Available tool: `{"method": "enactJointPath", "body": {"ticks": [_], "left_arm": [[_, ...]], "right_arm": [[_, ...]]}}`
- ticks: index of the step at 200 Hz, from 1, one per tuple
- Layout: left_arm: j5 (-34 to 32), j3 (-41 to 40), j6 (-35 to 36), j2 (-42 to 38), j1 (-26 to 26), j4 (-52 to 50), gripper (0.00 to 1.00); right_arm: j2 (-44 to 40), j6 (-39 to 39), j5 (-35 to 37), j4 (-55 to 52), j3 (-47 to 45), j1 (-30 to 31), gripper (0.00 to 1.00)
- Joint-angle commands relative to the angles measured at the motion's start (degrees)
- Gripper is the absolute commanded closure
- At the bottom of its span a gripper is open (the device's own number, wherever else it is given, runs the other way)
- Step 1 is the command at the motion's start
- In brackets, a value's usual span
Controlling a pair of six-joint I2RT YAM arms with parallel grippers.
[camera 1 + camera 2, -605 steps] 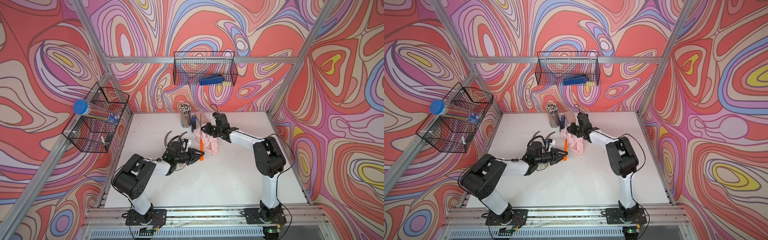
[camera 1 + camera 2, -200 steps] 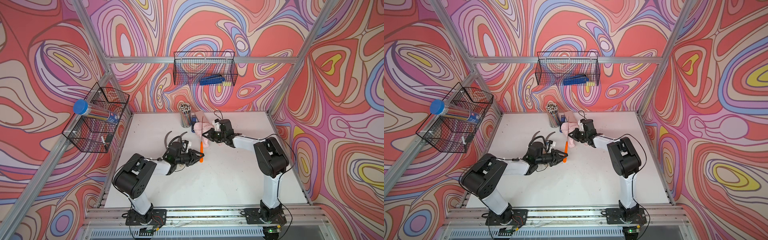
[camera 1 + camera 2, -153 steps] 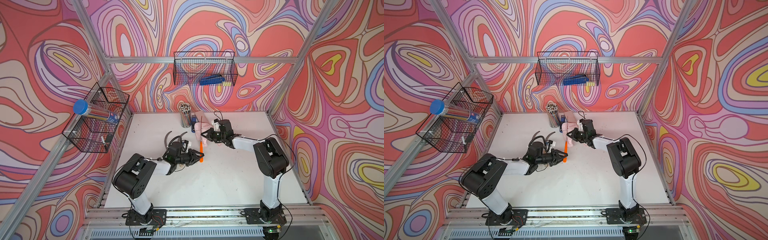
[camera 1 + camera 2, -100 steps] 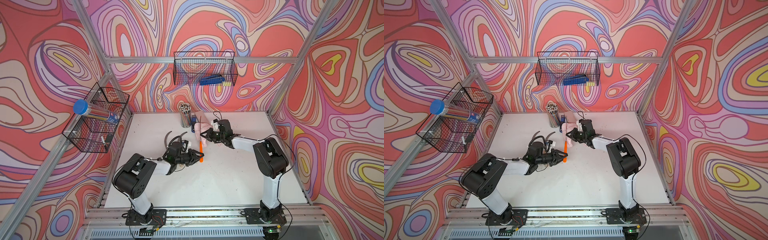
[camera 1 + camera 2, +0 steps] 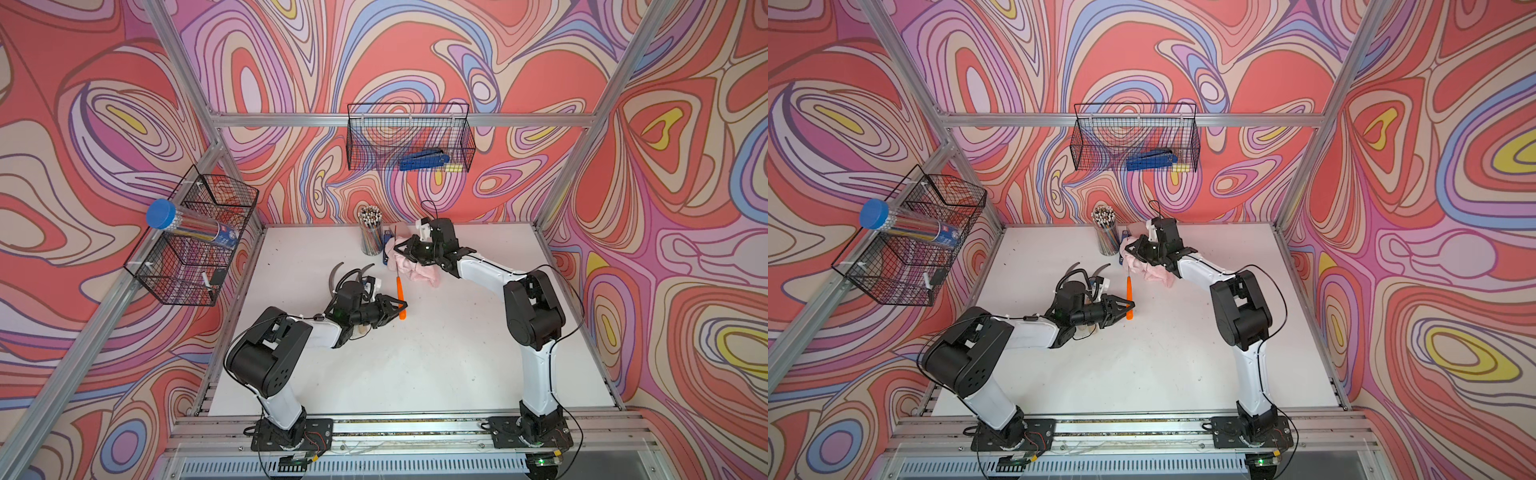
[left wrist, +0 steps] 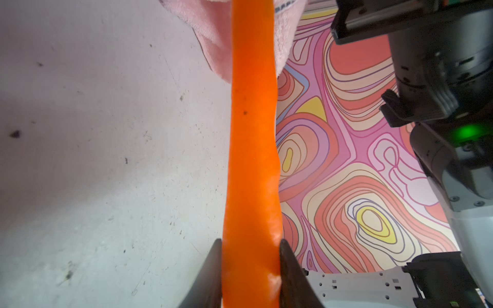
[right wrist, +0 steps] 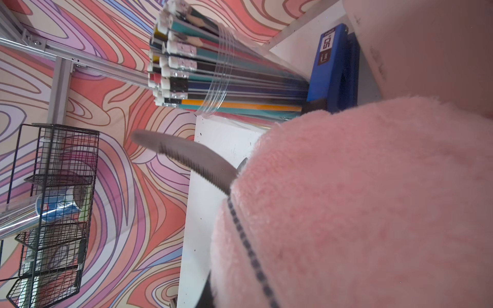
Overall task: Wipe small sickles with rags
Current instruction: Wipe the small sickle.
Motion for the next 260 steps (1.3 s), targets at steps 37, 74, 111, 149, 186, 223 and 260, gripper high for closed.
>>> {"method": "enactJointPath", "body": {"ticks": [37,74,111,149,186,223,260], "left_arm": [[3.14,0.27,-0.55,0.44,-0.8,0.78,1.0],[3.31,0.17,-0.91,0.75,-0.82,1.3,1.0],[3.39,0.01,-1.22,0.55,-0.8,1.8,1.0],[3.35,0.31,-0.43,0.0,-0.84,0.61,1.0],[3.31,0.35,-0.38,0.17,-0.72,0.79,1.0],[3.24,0.33,-0.32,0.18,-0.62,0.7,1.0],[3.24,0.31,-0.29,0.17,-0.63,0.83,1.0]], "right_arm": [[-1.46,-3.15,2.81,-1.97,6.79,-1.2,1.0],[-3.56,-7.76,2.82,-2.96,6.45,-1.31,1.0],[-5.09,-15.36,5.87,-2.36,0.56,-1.74,1.0],[-4.81,-10.74,-0.39,7.45,-10.38,-1.97,1.0],[-6.96,-5.43,-3.5,15.52,-19.48,-1.0,1.0],[-10.02,-4.95,-2.69,16.49,-24.39,1.14,1.0],[-11.51,-4.18,-2.7,17.46,-25.85,1.47,1.0]]}}
